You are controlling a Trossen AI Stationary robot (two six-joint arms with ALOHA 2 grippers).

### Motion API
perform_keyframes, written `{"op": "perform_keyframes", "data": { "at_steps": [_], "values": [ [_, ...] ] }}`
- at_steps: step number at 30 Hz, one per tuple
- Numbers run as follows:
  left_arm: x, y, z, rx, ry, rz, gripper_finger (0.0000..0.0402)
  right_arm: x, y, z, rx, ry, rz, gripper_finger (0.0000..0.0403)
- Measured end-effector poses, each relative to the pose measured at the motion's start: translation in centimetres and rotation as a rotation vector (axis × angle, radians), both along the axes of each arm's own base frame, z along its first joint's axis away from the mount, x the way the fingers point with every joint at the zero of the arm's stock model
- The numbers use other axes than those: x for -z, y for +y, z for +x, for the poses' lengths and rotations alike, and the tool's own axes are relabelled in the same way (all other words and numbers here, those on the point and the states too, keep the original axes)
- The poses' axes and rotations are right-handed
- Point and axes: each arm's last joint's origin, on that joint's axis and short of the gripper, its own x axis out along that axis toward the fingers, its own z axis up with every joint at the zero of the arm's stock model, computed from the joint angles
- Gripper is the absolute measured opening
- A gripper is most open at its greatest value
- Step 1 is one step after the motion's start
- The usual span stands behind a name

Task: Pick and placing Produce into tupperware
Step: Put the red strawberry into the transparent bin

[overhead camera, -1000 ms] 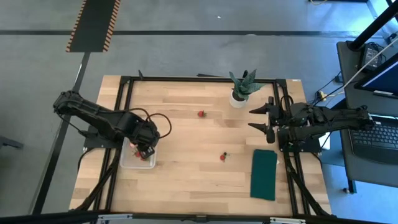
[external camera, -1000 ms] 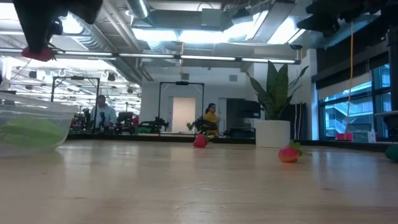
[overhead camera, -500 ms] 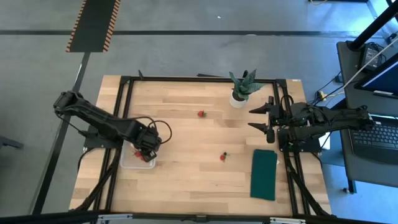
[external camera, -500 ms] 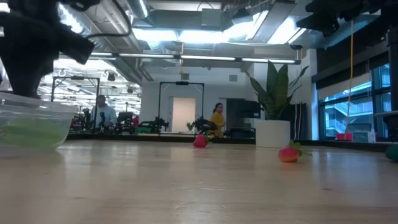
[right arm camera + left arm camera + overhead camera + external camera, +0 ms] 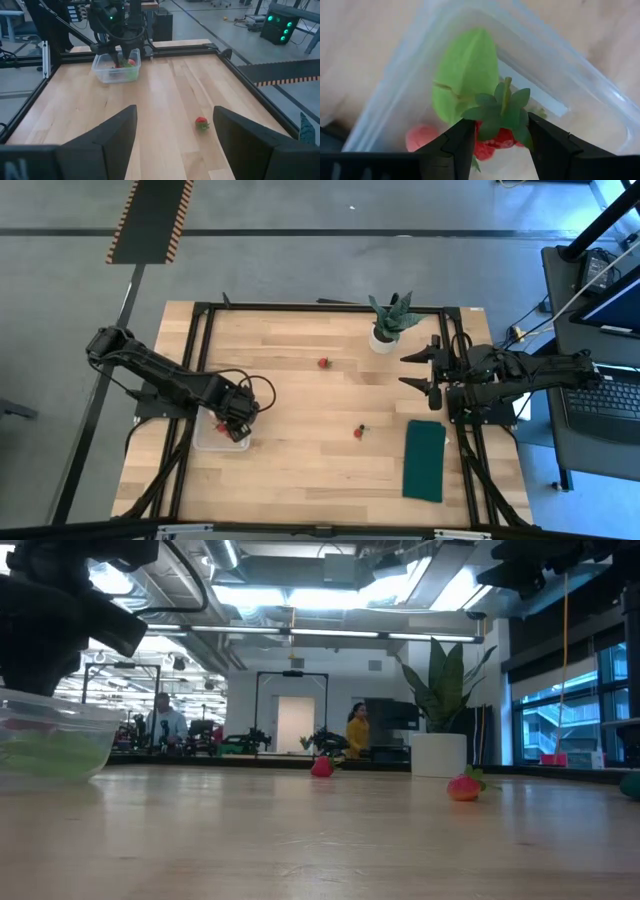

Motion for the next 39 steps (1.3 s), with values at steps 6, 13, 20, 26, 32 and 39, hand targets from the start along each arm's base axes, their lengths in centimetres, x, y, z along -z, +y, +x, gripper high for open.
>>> {"op": "perform_keyframes", "data": {
  "at_steps": [6,13,20,26,32,39],
  "values": [
    [0.0,-0.1,0.0,-0.001,0.017,-0.052,0.0169,0.0,0.0,0.0,0.0,0.0,0.0,0.0264],
    [-0.1,-0.3,0.1,0.001,0.003,-0.079,0.0226,0.0,0.0,0.0,0.0,0.0,0.001,0.0264],
    [-3.9,-0.6,1.8,0.048,-0.164,-0.049,0.0253,0.0,0.0,0.0,0.0,0.0,0.002,0.0264],
    [-8.6,0.0,3.9,0.074,-0.38,0.002,0.0253,-0.2,0.0,0.0,0.0,-0.022,0.004,0.0264],
    [-11.8,0.6,6.7,0.263,-0.723,0.059,0.0254,-0.3,0.0,0.1,0.0,-0.031,0.006,0.0264],
    [-12.9,2.1,8.3,0.403,-0.882,0.252,0.0254,-0.3,0.0,0.1,0.006,-0.033,0.031,0.0264]
  ]
}}
